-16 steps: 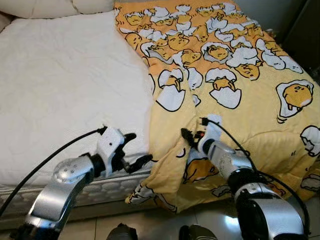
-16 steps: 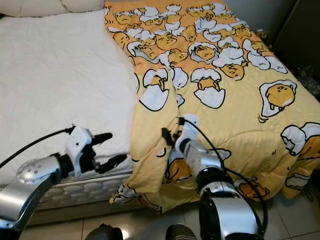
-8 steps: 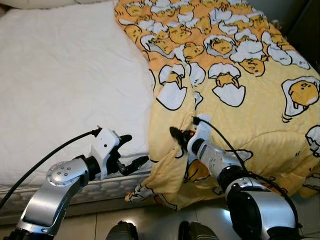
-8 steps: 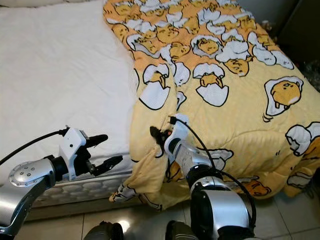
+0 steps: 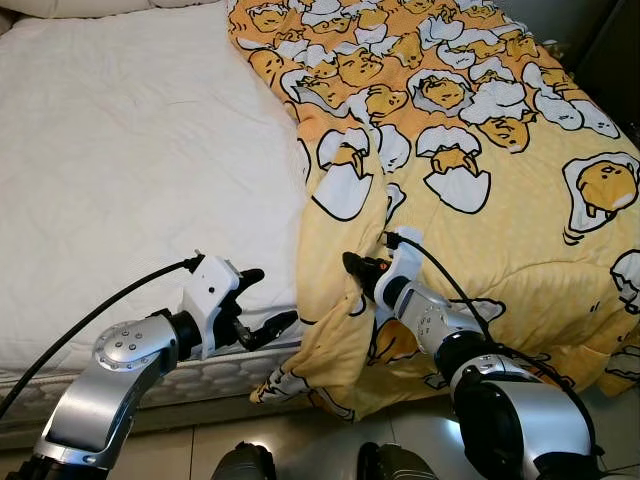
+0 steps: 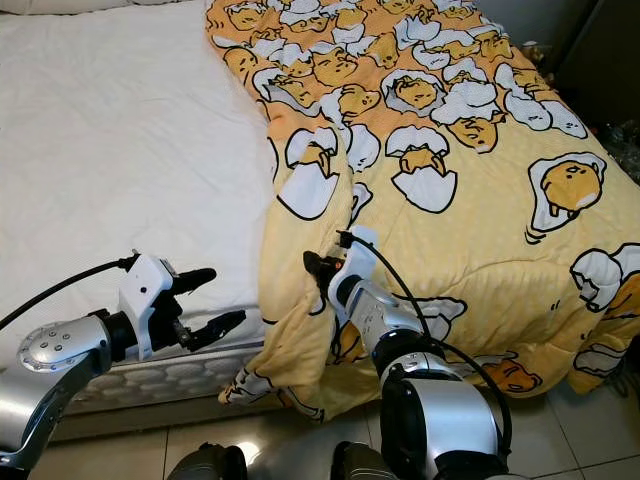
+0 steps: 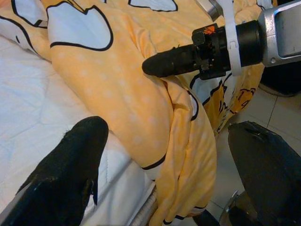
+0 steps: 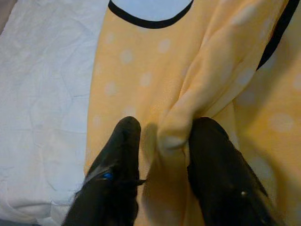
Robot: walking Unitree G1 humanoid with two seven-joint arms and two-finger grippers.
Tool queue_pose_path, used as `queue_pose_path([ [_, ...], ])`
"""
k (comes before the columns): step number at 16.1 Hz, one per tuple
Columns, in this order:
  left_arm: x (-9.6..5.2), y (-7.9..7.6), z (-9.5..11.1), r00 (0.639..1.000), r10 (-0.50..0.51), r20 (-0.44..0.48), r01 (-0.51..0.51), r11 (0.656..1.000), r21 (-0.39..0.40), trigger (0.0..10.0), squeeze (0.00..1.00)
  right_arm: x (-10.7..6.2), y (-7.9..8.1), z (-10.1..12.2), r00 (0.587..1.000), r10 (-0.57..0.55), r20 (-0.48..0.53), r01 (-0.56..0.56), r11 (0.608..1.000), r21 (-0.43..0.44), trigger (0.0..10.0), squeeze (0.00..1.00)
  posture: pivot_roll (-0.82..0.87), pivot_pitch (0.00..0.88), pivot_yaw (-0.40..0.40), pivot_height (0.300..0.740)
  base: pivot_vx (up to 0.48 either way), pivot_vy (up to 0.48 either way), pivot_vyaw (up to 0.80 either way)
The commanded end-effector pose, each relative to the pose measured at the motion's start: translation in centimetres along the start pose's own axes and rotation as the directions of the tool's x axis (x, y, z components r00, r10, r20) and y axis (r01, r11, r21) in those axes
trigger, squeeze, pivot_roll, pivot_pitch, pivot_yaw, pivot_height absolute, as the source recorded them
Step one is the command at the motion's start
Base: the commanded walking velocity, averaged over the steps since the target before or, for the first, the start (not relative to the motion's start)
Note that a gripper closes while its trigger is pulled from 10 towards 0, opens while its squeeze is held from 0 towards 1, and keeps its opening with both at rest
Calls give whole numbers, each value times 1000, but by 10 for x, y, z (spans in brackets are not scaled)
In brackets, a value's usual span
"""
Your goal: Clean up the room
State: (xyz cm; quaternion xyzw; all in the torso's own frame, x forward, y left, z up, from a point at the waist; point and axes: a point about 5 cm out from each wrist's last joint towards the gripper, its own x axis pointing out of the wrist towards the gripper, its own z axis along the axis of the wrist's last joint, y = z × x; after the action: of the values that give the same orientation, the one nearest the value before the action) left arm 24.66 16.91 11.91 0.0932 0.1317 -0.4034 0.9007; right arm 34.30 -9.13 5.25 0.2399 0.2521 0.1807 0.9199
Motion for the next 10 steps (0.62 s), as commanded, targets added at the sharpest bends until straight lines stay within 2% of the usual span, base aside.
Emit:
queue_pose_path([
  [1, 0, 1, 2, 1000, -3, 0, 3, 1000, 16, 10000, 784, 2, 4, 4, 1000, 16, 7, -16, 1000, -20, 0, 0, 35, 149, 15, 740, 0, 0, 0],
  [10, 1, 4, 0, 1000, 18, -6, -18, 1000, 11, 10000, 784, 2, 5, 7, 1000, 29, 7, -29, 998, -48, 0, 0, 23, 145, 5, 740, 0, 0, 0],
])
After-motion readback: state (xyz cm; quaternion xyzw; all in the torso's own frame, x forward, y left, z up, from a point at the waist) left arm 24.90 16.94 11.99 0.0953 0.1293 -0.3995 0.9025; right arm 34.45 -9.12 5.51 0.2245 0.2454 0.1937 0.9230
